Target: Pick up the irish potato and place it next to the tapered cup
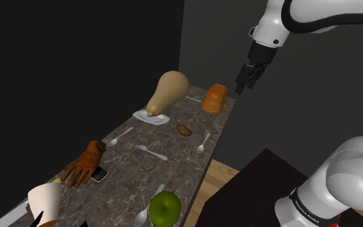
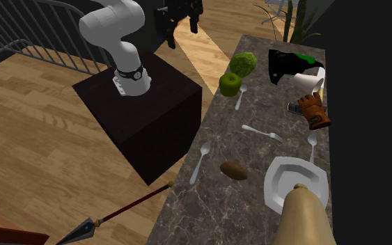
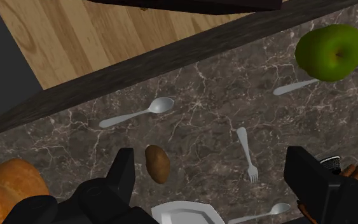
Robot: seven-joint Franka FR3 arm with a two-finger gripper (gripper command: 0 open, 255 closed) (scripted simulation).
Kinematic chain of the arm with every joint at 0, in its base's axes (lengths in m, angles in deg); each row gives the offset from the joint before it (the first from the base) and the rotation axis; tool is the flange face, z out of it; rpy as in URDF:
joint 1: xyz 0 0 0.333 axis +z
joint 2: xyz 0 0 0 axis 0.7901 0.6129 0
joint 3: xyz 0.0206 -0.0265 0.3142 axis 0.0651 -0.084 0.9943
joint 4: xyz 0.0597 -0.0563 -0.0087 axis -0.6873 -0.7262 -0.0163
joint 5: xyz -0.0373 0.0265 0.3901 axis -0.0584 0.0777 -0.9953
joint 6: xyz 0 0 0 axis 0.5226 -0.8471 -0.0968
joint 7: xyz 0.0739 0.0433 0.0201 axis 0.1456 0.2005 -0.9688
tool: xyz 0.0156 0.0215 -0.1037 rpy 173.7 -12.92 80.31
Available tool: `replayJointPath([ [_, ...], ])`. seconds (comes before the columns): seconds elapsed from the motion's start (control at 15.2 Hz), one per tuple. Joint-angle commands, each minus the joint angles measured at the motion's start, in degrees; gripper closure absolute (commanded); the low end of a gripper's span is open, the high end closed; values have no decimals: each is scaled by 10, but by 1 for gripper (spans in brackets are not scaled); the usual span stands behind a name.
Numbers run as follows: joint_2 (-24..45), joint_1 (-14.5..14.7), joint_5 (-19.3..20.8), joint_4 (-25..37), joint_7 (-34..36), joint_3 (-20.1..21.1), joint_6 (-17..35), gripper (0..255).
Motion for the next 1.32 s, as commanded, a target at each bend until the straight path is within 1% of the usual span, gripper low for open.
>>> replayJointPath([
  [0.0, 28, -1, 3, -15, -1, 4, 47, 0],
  [0.33, 106, -3, 12, -36, 2, 17, 150, 0],
  [0.59, 180, -7, 24, -37, 9, 26, 229, 0],
  [0.92, 284, -13, 50, -20, 24, 36, 319, 0],
  [1.25, 395, -17, 89, 19, 50, 40, 393, 0],
])
